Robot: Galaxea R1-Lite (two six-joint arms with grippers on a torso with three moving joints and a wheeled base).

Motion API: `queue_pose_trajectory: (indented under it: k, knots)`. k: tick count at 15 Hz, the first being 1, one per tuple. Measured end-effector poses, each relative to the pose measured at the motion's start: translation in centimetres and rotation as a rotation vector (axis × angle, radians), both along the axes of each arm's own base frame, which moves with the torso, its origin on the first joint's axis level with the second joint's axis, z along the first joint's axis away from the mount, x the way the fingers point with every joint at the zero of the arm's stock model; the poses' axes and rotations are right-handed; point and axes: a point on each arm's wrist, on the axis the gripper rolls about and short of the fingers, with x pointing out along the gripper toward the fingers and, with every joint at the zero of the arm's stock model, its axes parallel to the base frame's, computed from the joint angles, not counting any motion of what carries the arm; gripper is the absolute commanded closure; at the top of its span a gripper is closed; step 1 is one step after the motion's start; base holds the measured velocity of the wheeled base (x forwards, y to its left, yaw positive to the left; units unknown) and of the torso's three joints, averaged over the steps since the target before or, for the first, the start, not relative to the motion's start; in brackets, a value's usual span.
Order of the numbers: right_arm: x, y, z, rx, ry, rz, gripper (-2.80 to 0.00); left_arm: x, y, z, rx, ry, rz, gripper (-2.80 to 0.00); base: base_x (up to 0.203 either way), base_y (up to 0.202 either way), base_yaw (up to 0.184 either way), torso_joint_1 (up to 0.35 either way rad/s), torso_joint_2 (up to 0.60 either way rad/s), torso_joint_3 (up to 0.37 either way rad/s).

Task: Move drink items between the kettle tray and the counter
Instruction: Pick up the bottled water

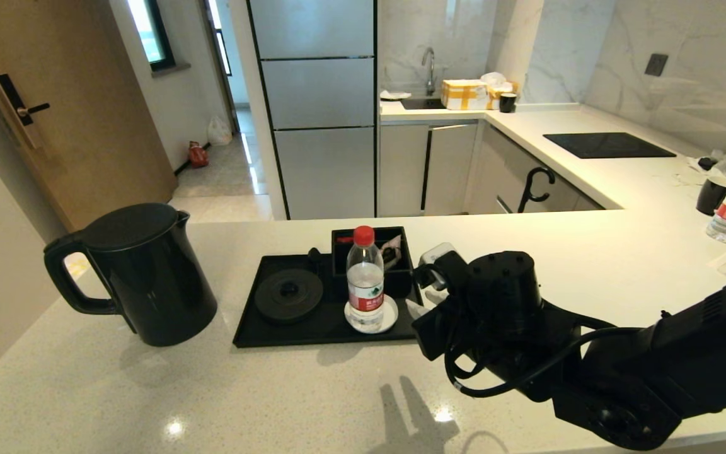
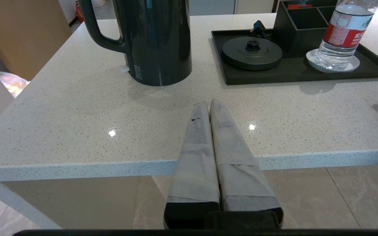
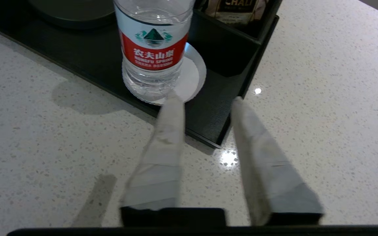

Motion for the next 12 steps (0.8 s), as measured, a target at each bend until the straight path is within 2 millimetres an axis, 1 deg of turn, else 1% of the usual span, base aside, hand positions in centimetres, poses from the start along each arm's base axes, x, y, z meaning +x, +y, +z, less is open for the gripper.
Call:
queue_pose_trajectory:
  k: [5, 12]
  knots:
    - [1.1, 1.2, -0.2, 0.047, -0.006, -0.004, -2.80, 0.0, 0.0, 0.0, 0.000, 0.000, 0.000, 0.00, 0.000, 0.000, 0.000, 0.000, 0.00, 0.000]
    - [1.3, 1.5, -1.2, 0.065, 0.032, -0.007, -2.80, 0.0, 0.0, 0.0, 0.000, 0.000, 0.000, 0.00, 0.000, 0.000, 0.000, 0.000, 0.00, 0.000]
